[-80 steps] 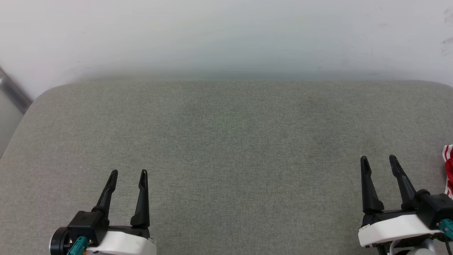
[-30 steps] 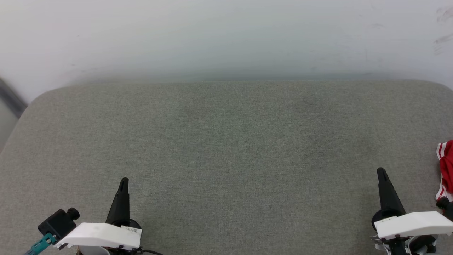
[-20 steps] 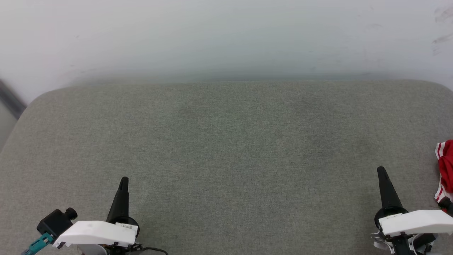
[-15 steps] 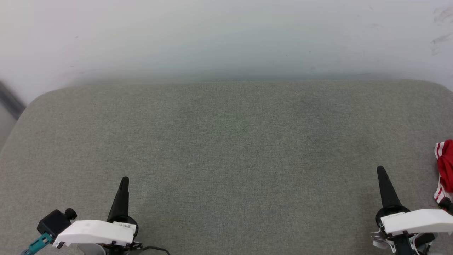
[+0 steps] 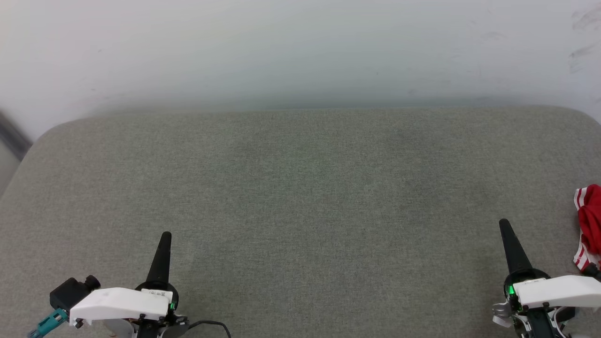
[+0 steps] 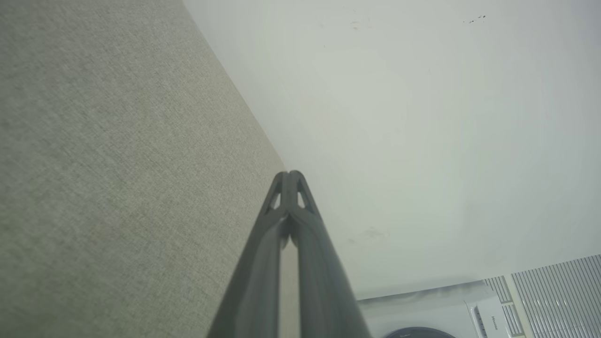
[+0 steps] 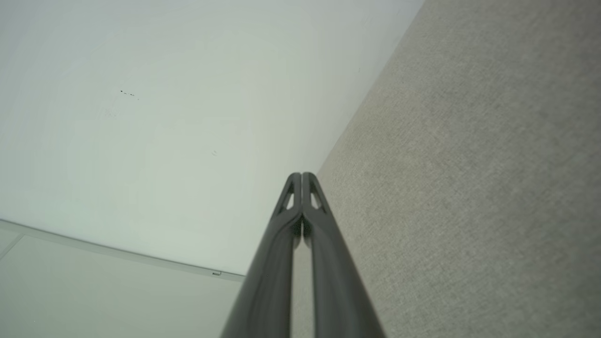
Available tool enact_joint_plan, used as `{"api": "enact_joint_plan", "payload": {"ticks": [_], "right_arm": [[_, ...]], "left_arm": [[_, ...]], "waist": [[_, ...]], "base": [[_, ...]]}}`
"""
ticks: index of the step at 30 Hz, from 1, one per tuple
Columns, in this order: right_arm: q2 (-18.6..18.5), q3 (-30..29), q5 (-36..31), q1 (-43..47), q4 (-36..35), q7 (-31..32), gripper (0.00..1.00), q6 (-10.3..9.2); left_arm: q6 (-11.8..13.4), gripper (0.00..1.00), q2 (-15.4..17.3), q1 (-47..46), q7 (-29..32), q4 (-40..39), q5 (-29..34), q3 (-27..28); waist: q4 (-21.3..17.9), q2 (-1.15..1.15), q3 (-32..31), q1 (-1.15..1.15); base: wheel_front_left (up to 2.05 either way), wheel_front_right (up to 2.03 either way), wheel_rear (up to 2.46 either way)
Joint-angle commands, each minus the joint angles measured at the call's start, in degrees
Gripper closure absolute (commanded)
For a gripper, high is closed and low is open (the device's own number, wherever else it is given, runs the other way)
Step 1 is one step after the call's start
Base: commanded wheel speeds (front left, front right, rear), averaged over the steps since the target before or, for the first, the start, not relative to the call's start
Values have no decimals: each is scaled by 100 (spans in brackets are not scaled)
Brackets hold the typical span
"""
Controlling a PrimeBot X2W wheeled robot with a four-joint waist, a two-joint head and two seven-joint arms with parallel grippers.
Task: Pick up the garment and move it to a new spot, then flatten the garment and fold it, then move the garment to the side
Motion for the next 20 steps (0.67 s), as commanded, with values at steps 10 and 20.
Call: {"api": "enact_joint_plan", "payload": {"ticks": [10, 20], "right_arm": [[10, -43, 623, -168, 24, 150, 100, 1], [12, -69, 1124, -197, 72, 277, 100, 0]], "left_arm": [[-23, 100, 17, -180, 162, 55, -603, 63], [-25, 100, 8, -230, 303, 134, -1086, 99]], "waist": [[-23, 0, -11, 0], [-46, 0, -22, -1]], "base": [[0, 0, 0], [0, 0, 0]]}}
